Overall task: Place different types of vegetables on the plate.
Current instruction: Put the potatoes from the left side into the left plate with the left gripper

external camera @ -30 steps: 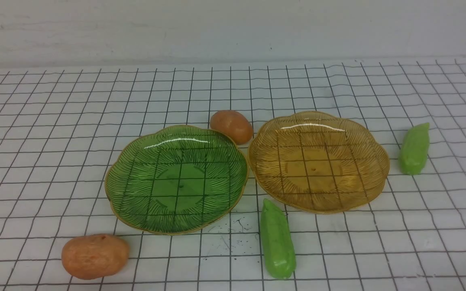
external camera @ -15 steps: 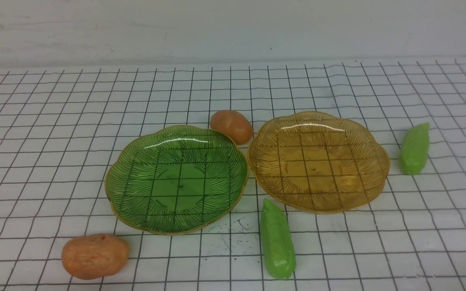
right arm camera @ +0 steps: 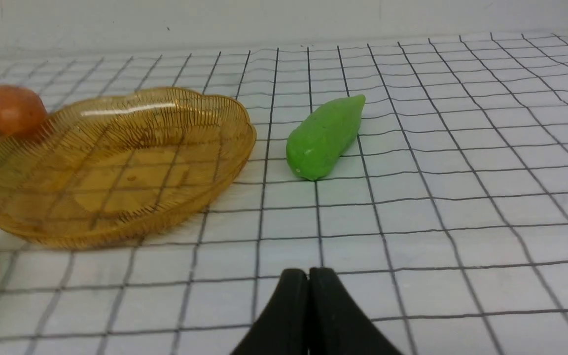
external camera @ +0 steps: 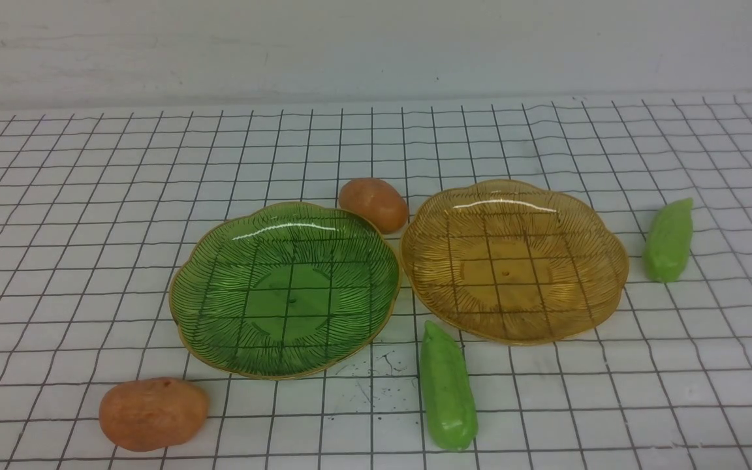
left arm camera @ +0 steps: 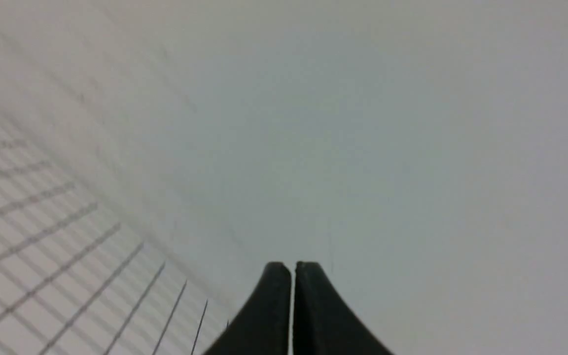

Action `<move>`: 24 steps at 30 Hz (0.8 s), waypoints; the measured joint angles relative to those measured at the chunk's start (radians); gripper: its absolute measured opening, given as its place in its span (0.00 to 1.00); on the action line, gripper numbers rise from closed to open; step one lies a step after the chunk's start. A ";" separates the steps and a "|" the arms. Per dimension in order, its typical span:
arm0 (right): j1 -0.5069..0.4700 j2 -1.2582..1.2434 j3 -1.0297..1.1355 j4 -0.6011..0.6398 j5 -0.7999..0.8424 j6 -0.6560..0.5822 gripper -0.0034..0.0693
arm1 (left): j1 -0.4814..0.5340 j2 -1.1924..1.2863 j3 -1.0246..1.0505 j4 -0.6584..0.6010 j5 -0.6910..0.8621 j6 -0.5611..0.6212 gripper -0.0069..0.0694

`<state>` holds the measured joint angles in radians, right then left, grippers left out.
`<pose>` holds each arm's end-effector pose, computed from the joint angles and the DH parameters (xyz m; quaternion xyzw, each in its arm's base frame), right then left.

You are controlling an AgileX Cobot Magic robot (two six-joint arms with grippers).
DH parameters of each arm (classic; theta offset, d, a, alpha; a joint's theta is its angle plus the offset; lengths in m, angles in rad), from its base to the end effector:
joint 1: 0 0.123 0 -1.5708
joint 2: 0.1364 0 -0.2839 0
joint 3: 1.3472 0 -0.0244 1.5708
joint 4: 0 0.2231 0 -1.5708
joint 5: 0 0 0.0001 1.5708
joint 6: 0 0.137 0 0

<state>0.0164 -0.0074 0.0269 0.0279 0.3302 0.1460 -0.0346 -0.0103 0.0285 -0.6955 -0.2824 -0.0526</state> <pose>0.0716 0.0024 0.1633 0.0591 0.7913 0.0609 0.6055 0.0693 0.0220 0.2367 -0.2701 0.5359 -0.2473 0.7607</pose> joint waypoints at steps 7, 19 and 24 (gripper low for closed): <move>0.000 0.000 0.003 0.535 -0.306 0.235 0.03 | 0.000 0.091 -0.332 -0.005 0.341 0.183 0.08; 0.002 0.000 -0.002 0.809 -0.365 0.243 0.03 | 0.000 0.978 -0.770 0.352 1.261 0.275 0.08; 0.052 0.018 -0.216 0.640 -0.001 0.038 0.03 | 0.000 1.171 -0.828 0.448 1.261 0.312 0.08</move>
<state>0.0683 0.0107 -0.1888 0.6674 0.3292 0.1841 -0.0343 1.1607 -0.7991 -0.2473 0.9781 0.2598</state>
